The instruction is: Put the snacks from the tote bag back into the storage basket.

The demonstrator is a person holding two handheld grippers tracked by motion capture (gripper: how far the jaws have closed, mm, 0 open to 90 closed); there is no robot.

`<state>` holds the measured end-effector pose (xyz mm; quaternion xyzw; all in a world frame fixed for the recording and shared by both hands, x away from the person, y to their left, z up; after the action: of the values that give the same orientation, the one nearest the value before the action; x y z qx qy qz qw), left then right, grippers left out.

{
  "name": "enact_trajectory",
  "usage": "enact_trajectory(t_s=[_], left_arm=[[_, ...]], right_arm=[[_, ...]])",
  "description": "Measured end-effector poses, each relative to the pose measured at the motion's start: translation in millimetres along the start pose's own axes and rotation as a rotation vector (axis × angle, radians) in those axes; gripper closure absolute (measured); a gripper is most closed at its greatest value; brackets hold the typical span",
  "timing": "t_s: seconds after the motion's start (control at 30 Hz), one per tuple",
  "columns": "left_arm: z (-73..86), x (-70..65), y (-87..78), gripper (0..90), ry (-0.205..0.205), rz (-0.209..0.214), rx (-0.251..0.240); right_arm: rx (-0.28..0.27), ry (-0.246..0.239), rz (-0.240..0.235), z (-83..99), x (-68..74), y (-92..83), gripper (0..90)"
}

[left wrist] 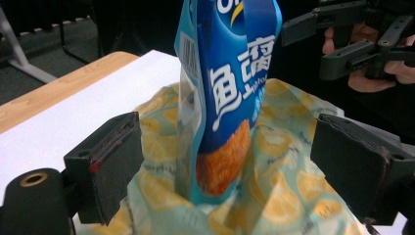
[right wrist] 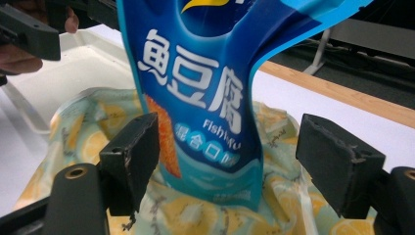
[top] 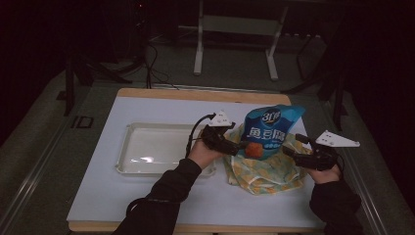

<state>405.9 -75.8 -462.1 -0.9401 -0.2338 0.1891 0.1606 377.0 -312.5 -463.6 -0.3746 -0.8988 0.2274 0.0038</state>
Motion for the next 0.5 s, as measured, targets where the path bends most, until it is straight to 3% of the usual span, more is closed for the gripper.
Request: enact_trajectory(t_s=[0.37,0.4,0.5], left_arm=[[-1.7,4.6,22.6,24.5,0.001,-0.048,0.032],[-2.2,4.9,24.0,30.8,0.001,-0.052,0.033],[-3.5,5.2,29.3,36.7,-0.003,-0.060,0.041]], right_arm=[[0.012,0.006,-0.003,-1.6,-9.7,16.4,33.9],[0.019,-0.001,0.000,-2.2,-10.6,19.2,35.9],[0.016,0.004,-0.002,-4.4,-12.3,22.9,39.5]])
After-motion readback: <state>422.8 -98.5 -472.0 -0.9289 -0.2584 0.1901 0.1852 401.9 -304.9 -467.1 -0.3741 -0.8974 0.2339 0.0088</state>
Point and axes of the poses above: each handheld gripper's, and its own axes: y roughly forward along the jaws, z roughly out of its underside, x roughly to its left, the point moved 7 cm from there along y, roughly forward along the jaws, and after that the axes turned 11 degrees about -y, right-handed, at the moved point
